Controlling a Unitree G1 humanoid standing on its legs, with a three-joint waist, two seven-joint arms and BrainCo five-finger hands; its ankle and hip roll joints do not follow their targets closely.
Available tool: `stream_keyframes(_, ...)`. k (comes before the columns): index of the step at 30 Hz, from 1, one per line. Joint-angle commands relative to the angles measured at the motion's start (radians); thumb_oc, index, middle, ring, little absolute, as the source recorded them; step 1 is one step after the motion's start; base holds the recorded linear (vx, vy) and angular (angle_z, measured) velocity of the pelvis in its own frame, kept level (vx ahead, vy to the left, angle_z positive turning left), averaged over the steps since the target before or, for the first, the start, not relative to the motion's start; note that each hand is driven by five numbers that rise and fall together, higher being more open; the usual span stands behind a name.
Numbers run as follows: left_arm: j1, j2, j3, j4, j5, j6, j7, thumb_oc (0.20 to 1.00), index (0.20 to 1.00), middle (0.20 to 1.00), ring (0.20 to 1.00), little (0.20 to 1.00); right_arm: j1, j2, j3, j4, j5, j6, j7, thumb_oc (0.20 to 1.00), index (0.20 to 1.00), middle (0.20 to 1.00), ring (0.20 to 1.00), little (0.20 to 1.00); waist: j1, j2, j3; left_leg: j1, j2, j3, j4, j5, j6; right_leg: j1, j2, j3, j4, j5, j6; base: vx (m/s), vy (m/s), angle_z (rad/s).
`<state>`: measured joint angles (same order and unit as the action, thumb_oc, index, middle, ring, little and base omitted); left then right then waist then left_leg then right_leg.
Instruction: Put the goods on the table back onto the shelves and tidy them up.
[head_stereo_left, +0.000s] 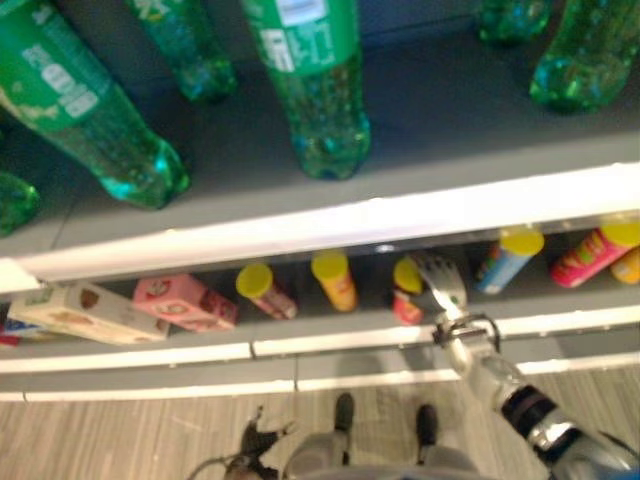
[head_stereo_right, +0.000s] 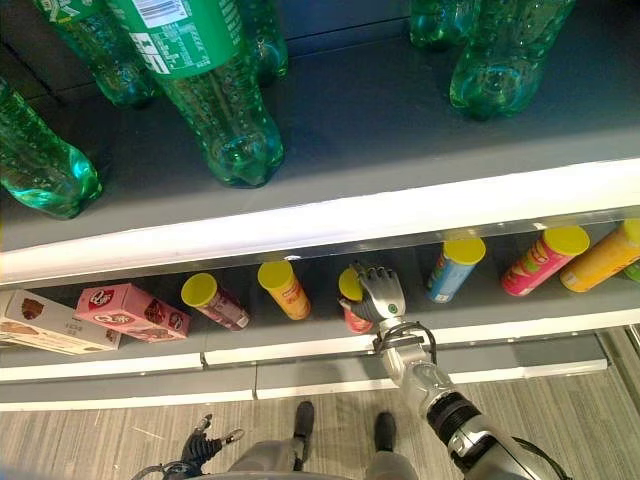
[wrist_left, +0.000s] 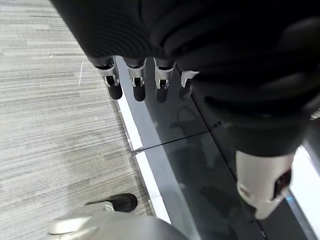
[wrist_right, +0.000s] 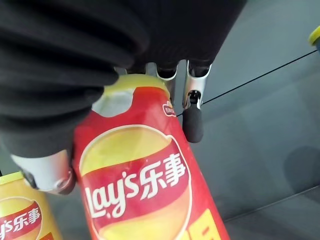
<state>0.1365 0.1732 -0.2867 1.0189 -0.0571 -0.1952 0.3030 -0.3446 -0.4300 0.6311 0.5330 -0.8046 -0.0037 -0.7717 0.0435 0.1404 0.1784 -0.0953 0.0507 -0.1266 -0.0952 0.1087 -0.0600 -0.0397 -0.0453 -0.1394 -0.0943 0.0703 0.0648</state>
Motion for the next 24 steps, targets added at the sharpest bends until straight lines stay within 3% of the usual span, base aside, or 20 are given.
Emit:
stream_keyframes(1,-0.074,0.03,-0.065,0.019,0.044,-0.017,0.025,1.0,1.0,1.0,1.0,1.0,-0.117,0.024,0.019,-0.004,-0.003,-0.001,-0.036,0.2,0.2,0.2,0.2,0.2,0.041,-0.028,0.041,0.095,-0.052,0.018,0.008,-0.162,0.026,0.025,-0.036,0.023,0.007,-0.089,0.041,0.01,-0.006,0.17)
stream_keyframes(22,-0.074,0.045,-0.067,0.008,0.052,-0.013,0.013,1.0,1.0,1.0,1.0,1.0,-0.176,-0.031,0.026,0.006,-0.033,0.016,-0.009,0.2,0.2,0.2,0.2,0.2,0.053,-0.035,0.035,0.093,-0.054,0.005,0.008,-0.161,0.023,0.03,-0.037,0.014,0.007,-0.094,0.04,0.0,0.0,0.0)
stream_keyframes(23,-0.073,0.045,-0.065,0.008,0.052,-0.013,0.011,1.0,1.0,1.0,1.0,1.0,-0.171,-0.032,0.028,0.005,-0.031,0.014,-0.001,0.363,0.363,0.363,0.363,0.363,0.052,-0.036,0.034,0.094,-0.053,0.007,0.008,-0.162,0.023,0.031,-0.037,0.015,0.007,-0.094,0.04,0.0,0.0,0.0)
stream_keyframes(24,-0.072,0.045,-0.064,0.008,0.053,-0.012,0.01,1.0,1.0,1.0,1.0,1.0,-0.166,-0.034,0.026,0.001,-0.029,0.012,0.0,0.834,0.834,0.834,0.834,0.834,0.05,-0.037,0.032,0.096,-0.053,0.007,0.008,-0.163,0.023,0.031,-0.037,0.017,0.007,-0.095,0.04,0.0,0.0,0.0)
